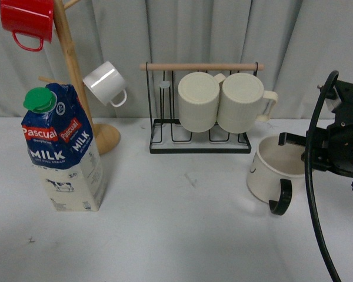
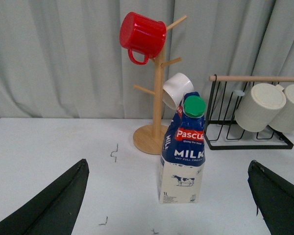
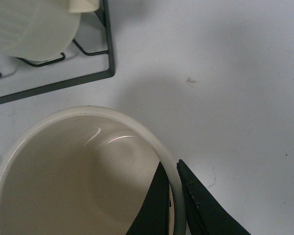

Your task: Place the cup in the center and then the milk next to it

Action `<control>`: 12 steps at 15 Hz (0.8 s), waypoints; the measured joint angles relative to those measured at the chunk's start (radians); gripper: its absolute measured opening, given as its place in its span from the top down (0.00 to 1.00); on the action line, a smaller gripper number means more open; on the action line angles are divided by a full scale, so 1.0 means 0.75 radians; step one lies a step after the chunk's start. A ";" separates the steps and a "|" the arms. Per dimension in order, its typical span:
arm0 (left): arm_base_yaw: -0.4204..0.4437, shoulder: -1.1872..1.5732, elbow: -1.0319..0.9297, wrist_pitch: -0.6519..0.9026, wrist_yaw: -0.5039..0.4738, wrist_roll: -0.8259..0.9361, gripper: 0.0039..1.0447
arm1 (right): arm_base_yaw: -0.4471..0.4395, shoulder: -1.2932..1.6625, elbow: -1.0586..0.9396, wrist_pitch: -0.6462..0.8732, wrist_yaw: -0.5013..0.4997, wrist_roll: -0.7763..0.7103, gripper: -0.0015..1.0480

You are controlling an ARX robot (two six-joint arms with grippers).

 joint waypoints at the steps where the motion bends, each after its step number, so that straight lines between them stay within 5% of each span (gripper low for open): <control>1: 0.000 0.000 0.000 0.000 0.000 0.000 0.06 | 0.035 -0.065 -0.014 -0.031 -0.007 0.009 0.97; 7: 0.000 0.000 0.000 -0.001 0.000 0.000 0.06 | 0.309 -0.018 0.201 -0.250 0.121 0.152 0.97; 12: 0.000 0.000 0.000 0.000 0.000 0.000 0.06 | 0.354 0.036 0.249 -0.293 0.193 0.166 0.97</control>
